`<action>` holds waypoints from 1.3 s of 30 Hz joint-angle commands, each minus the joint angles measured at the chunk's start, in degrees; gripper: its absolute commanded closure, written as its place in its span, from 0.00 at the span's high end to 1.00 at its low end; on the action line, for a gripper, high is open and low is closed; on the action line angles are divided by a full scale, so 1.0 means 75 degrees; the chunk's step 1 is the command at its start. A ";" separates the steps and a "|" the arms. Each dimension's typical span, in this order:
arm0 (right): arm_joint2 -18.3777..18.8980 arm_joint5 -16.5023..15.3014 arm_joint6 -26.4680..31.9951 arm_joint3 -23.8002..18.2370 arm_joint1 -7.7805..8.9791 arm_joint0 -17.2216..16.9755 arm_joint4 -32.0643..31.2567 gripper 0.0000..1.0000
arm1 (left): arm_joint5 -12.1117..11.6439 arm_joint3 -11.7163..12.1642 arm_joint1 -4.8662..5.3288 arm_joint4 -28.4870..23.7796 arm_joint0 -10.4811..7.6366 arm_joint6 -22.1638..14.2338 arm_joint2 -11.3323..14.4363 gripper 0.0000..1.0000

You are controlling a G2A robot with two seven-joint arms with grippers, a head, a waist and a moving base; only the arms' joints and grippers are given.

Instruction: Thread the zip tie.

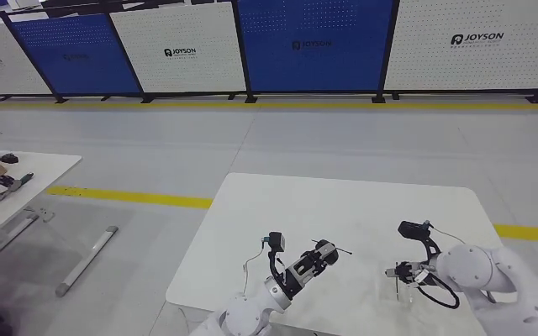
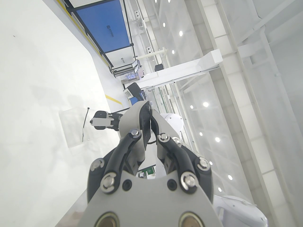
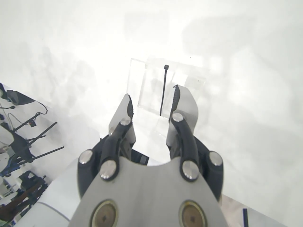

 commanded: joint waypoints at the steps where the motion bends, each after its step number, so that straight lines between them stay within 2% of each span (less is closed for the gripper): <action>1: -0.0053 0.0000 0.0087 0.0112 -0.0077 0.0070 -0.0155 0.30 | 0.0000 0.0000 0.0000 0.0000 0.0000 0.0000 0.0000 0.00; 4: -0.0137 0.0000 0.0233 0.0277 -0.0205 0.0183 -0.0325 0.27 | 0.0000 0.0000 0.0000 0.0000 0.0000 0.0000 0.0000 0.00; 9: -0.0224 0.0000 0.0435 0.0582 -0.0422 0.0325 -0.0595 0.28 | 0.0000 0.0000 0.0000 0.0000 0.0000 0.0000 0.0000 0.00; 18: -0.0345 0.0000 0.0435 0.1067 -0.0784 0.0516 -0.0965 0.24 | 0.0000 0.0000 0.0000 0.0000 0.0000 0.0000 0.0000 0.00; 23: -0.0317 0.0000 0.0435 0.1177 -0.0918 0.0520 -0.1120 0.17 | 0.0000 0.0000 0.0000 0.0000 0.0000 0.0000 0.0000 0.00; 26: -0.0278 0.0000 0.0435 0.1214 -0.0986 0.0498 -0.1207 0.02 | 0.0000 0.0000 0.0000 0.0000 0.0000 0.0000 0.0000 0.00; 27: -0.0261 0.0000 0.0435 0.1213 -0.1003 0.0484 -0.1234 0.00 | 0.0000 0.0000 0.0000 0.0000 0.0000 0.0000 0.0000 0.00; 32: -0.0027 0.0000 0.0435 0.0992 -0.1064 0.0290 -0.1538 0.00 | 0.0000 0.0000 0.0000 0.0000 0.0000 0.0000 0.0000 0.00; 39: 0.0645 0.0000 0.0435 -0.0086 -0.1056 -0.0478 -0.1812 0.00 | 0.0000 0.0000 0.0000 0.0000 0.0000 0.0000 0.0000 0.00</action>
